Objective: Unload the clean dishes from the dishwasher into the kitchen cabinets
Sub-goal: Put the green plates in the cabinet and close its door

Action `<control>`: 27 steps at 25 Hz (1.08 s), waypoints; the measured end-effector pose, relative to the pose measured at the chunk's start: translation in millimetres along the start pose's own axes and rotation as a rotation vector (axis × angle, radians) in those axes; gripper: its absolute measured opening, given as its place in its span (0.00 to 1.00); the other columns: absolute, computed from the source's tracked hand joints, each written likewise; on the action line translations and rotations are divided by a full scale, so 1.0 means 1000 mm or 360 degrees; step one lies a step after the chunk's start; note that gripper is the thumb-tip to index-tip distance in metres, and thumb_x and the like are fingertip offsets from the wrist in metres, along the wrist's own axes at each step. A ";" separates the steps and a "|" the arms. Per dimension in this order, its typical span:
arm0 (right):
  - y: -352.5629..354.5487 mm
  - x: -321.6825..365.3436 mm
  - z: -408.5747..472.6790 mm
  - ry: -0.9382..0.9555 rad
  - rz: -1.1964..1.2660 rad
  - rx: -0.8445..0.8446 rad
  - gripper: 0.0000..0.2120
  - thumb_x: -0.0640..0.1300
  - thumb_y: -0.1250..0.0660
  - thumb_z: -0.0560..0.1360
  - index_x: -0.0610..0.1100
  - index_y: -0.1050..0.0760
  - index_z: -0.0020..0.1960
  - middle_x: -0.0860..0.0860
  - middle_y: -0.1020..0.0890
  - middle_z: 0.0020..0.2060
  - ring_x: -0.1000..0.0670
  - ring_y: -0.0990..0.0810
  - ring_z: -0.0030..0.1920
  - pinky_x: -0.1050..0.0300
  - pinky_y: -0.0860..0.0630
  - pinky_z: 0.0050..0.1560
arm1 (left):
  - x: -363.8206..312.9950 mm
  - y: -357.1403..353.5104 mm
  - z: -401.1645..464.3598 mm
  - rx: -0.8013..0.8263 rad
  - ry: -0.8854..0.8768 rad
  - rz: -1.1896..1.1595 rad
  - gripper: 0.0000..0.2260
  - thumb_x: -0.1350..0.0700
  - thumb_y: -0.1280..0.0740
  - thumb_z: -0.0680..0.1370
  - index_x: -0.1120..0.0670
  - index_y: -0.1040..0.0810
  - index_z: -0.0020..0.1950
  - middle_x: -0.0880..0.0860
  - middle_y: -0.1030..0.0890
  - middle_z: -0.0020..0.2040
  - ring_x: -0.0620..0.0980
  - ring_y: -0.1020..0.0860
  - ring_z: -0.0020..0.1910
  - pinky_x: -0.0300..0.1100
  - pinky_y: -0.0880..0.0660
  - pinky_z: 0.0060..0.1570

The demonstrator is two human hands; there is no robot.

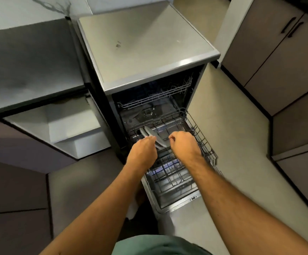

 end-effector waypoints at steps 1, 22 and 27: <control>0.000 -0.003 0.011 -0.0019 0.0004 0.0010 0.09 0.46 0.37 0.81 0.48 0.19 0.57 0.50 0.16 0.49 0.54 0.23 0.41 0.60 0.22 0.50 | -0.001 -0.004 0.011 0.0022 -0.0005 -0.0012 0.10 0.61 0.43 0.80 0.56 0.25 0.57 0.54 0.20 0.52 0.54 0.20 0.50 0.48 0.22 0.49; -0.155 -0.103 0.157 -0.0600 0.0561 0.0369 0.11 0.43 0.36 0.80 0.48 0.21 0.61 0.46 0.17 0.52 0.46 0.19 0.49 0.58 0.24 0.44 | 0.051 -0.147 0.150 0.0390 0.1106 -0.0768 0.17 0.56 0.39 0.81 0.54 0.24 0.69 0.53 0.20 0.63 0.53 0.23 0.63 0.40 0.27 0.59; -0.225 -0.130 0.185 -0.0691 0.0741 0.0431 0.11 0.41 0.36 0.79 0.45 0.19 0.58 0.43 0.16 0.51 0.43 0.17 0.50 0.63 0.28 0.46 | 0.078 -0.201 0.191 0.0317 0.1409 -0.0849 0.11 0.56 0.39 0.81 0.52 0.19 0.59 0.53 0.18 0.55 0.54 0.20 0.55 0.38 0.28 0.47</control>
Point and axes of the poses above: each hand's wrist, its own z-axis towards the middle knuckle, its own y-axis out of the back of the hand, x = y × z, the point moved 2 cm from there along z, towards the middle knuckle
